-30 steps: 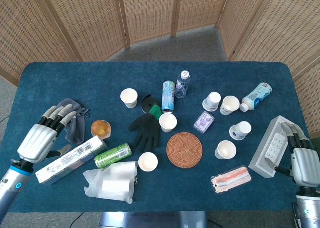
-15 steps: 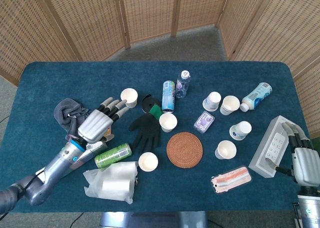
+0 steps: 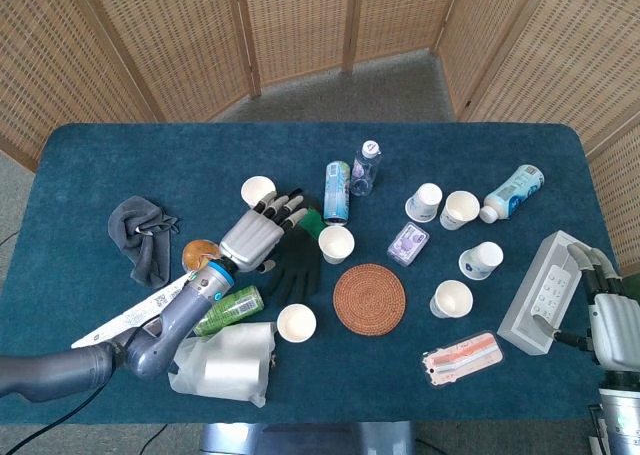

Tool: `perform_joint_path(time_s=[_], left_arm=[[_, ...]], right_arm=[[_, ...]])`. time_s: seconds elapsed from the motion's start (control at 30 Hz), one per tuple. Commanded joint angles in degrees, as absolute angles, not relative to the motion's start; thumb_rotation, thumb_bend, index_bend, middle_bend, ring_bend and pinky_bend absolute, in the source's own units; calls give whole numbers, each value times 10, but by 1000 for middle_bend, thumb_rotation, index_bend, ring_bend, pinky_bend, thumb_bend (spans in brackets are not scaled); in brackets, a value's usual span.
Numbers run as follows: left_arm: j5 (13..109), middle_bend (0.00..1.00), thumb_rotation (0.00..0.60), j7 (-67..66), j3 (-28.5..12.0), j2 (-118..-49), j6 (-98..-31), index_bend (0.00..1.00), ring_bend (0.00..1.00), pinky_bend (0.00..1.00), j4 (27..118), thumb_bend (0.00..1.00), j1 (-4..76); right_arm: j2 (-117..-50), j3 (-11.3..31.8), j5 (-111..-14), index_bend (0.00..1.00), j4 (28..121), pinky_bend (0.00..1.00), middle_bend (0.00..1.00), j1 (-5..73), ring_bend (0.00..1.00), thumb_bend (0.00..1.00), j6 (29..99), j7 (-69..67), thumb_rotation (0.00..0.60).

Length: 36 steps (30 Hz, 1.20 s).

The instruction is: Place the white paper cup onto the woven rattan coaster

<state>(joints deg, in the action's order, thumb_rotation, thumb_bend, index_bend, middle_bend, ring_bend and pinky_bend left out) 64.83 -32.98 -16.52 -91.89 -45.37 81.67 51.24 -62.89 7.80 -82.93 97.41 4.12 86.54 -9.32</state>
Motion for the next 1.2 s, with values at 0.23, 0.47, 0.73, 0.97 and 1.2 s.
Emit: perform_joint_path(time_s=[0.23, 0.47, 0.73, 0.97, 1.2], left_arm=[[573, 0, 600, -374, -173, -988, -442, 0, 0, 0, 752, 238, 582], [550, 0, 600, -379, -166, -1032, -447, 0, 0, 22, 706, 247, 613], [569, 0, 600, -342, -163, -1076, -457, 0, 0, 201, 645, 266, 629], [608, 56, 600, -296, -161, -1118, -467, 0, 123, 355, 590, 273, 644], [629, 276, 600, -285, -158, -1155, -475, 55, 245, 393, 543, 285, 658]], right_arm=[[-624, 81, -823, 0, 971, 172, 0, 41, 0, 147, 863, -111, 600], [-621, 82, -825, 0, 971, 172, 0, 40, 0, 147, 865, -123, 600], [-618, 83, -825, 0, 971, 172, 0, 39, 0, 147, 865, -132, 600], [-615, 84, -823, 0, 970, 172, 0, 39, 0, 146, 864, -142, 600], [-612, 85, -824, 0, 969, 171, 0, 38, 0, 147, 865, -151, 600]])
